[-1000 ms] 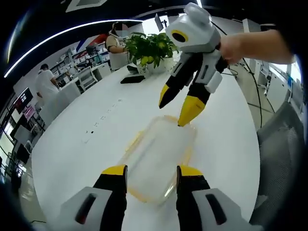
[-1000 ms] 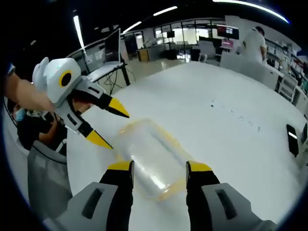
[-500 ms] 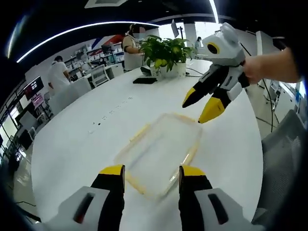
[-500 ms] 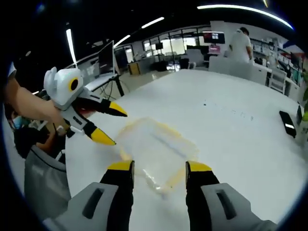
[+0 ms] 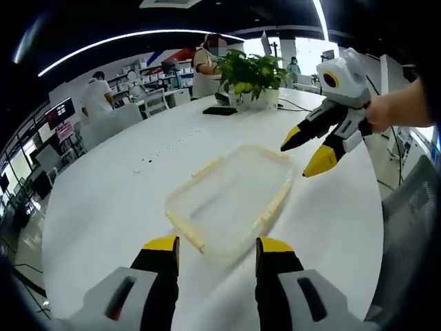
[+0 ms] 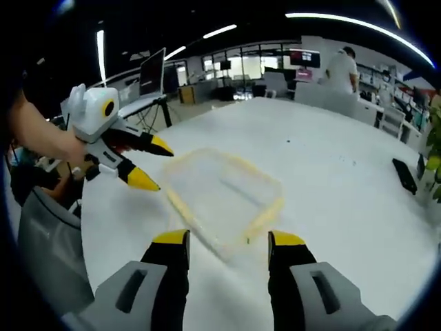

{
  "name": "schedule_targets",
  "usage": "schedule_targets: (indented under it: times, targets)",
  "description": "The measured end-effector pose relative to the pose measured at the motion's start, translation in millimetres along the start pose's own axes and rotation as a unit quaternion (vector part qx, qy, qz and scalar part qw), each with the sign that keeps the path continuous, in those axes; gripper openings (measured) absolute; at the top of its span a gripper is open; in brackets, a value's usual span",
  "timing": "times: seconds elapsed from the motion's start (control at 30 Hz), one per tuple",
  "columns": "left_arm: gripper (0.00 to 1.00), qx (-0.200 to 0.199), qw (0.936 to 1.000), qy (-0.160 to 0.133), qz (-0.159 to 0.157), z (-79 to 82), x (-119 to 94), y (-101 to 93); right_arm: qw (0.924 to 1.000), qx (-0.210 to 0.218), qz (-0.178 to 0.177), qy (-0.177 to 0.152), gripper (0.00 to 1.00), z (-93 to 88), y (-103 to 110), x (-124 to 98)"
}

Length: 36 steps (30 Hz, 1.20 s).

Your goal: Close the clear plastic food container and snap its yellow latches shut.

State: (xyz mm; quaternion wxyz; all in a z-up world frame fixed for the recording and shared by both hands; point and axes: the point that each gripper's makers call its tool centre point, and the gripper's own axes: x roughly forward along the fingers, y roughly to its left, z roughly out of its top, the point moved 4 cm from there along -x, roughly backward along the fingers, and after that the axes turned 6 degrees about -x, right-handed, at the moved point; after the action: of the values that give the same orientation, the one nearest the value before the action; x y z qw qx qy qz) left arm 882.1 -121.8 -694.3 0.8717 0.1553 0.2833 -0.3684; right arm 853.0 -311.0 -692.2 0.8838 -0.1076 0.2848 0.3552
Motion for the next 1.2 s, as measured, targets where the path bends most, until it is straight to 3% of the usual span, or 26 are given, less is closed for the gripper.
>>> schedule_targets:
  times: [0.2,0.63,1.2]
  targets:
    - [0.38,0.009,0.9999,0.012,0.000,-3.8,7,-0.1,0.9999,0.001,-0.007,0.008,0.38,-6.4,-5,7]
    - [0.31,0.026,0.9995,0.014,-0.003,-4.2,11,-2.0,0.9986,-0.050,-0.005,0.018,0.32,-9.1,-2,15]
    - [0.29,0.030,0.9993,0.019,0.010,-8.0,6,8.7,0.9982,-0.057,0.001,0.019,0.32,-0.4,1,25]
